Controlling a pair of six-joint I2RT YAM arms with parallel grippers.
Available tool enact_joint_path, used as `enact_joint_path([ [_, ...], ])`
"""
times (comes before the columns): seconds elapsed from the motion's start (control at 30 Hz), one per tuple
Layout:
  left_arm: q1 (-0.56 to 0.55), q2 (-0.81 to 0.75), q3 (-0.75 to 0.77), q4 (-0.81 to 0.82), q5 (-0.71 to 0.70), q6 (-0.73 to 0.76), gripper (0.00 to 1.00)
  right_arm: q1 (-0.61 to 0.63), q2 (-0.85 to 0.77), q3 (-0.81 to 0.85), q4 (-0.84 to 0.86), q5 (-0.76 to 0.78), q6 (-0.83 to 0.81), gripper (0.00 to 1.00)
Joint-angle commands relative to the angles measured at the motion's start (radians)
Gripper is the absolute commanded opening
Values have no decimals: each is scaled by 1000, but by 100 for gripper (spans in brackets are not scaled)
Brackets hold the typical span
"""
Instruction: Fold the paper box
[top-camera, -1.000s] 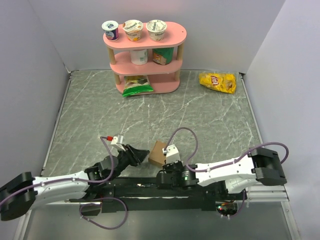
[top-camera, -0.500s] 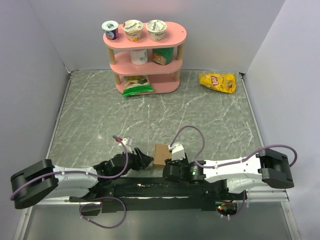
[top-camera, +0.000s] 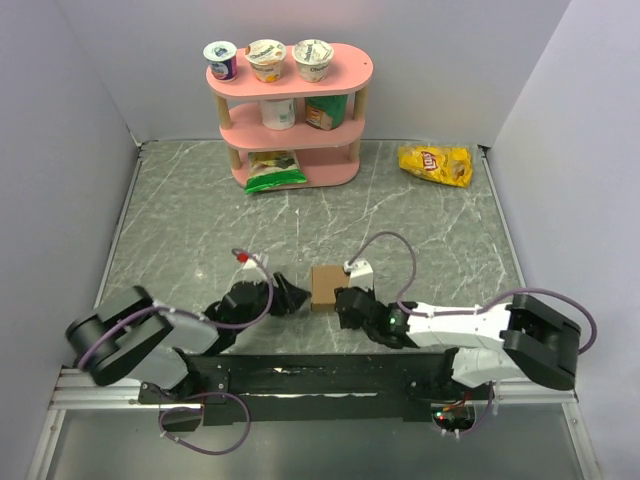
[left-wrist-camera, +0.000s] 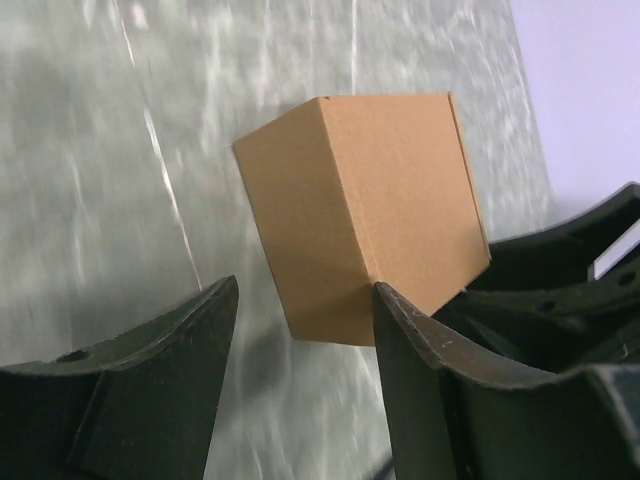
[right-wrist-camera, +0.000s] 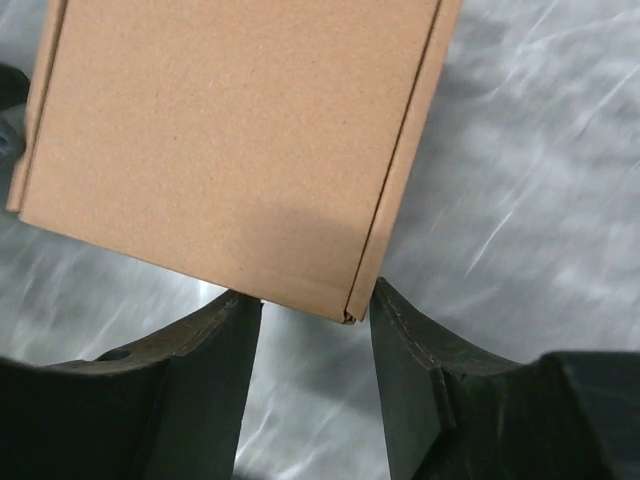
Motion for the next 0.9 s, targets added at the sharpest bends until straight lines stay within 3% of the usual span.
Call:
enact_joint_path([
  [0.0,93,145,124,-14,95,129,62,-107,107,94,210,-40,-174,54],
  [0.23,208,252,203,2,122,164,59,-206,247,215,299,-112,-283,53],
  [0.33,219,234,225,-47,116,195,62,-216,226,227,296,-126,-307,59],
  [0.37,221,207,221,-58,109,202,64,-214,210,229,288,-126,-312,64],
  [0.4,224,188,211,-78,100,216,68,-216,168,227,268,-123,-312,78],
  [0.43,233,167,205,-92,90,221,72,-214,141,217,263,-121,-321,85],
  [0.53,270,75,177,-154,58,242,99,-220,19,184,253,-144,-361,99],
  [0.6,299,10,191,-220,43,259,96,-269,-44,189,227,-219,-370,100],
  [0.73,476,-66,229,-350,79,264,96,-441,-83,221,182,-333,-375,100],
  [0.87,586,-273,264,-489,100,277,96,-640,-121,221,152,-436,-341,100],
])
